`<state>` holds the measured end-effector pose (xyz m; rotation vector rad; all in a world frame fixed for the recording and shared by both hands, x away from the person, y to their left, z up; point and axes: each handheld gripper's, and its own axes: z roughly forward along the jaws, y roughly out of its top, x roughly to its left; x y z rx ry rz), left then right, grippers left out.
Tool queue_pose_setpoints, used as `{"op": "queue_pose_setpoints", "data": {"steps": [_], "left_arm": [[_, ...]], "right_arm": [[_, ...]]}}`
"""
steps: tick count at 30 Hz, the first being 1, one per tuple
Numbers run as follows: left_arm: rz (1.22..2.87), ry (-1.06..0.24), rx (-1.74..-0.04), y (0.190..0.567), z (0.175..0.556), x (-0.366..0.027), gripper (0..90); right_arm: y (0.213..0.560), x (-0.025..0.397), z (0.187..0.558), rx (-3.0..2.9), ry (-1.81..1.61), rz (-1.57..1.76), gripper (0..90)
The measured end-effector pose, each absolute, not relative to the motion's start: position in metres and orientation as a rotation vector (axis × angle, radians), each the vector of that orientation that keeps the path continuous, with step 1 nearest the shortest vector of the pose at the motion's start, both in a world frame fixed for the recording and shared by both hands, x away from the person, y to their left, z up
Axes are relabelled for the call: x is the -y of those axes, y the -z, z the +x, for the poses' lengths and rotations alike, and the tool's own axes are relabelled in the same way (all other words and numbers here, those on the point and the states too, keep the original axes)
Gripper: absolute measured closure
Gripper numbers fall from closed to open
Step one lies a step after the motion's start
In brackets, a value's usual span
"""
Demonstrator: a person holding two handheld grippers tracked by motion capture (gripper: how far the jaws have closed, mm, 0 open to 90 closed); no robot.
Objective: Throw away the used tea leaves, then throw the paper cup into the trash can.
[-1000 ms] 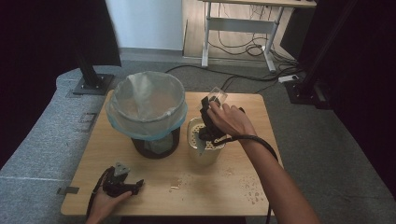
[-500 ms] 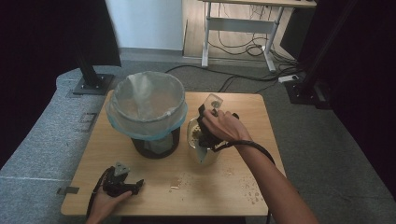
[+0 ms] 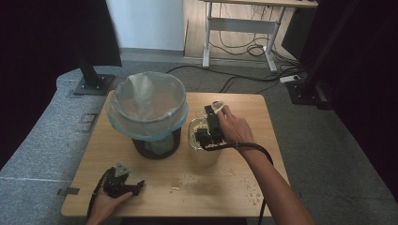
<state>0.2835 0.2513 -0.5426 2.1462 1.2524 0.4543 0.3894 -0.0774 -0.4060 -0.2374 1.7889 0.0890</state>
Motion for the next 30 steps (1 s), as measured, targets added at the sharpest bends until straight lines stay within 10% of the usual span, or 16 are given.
{"op": "queue_pose_setpoints", "data": {"steps": [14,30], "left_arm": [[2.137,-0.459,-1.254,0.543,0.283,-0.251,13.8],[2.139,-0.461,-1.249,0.543,0.283,-0.251,13.8]], "right_arm": [[0.379,0.146,0.402,-1.911,-1.403,0.855,41.5],[0.344,0.144,0.401,-1.843,-1.602,0.933,40.5]]}}
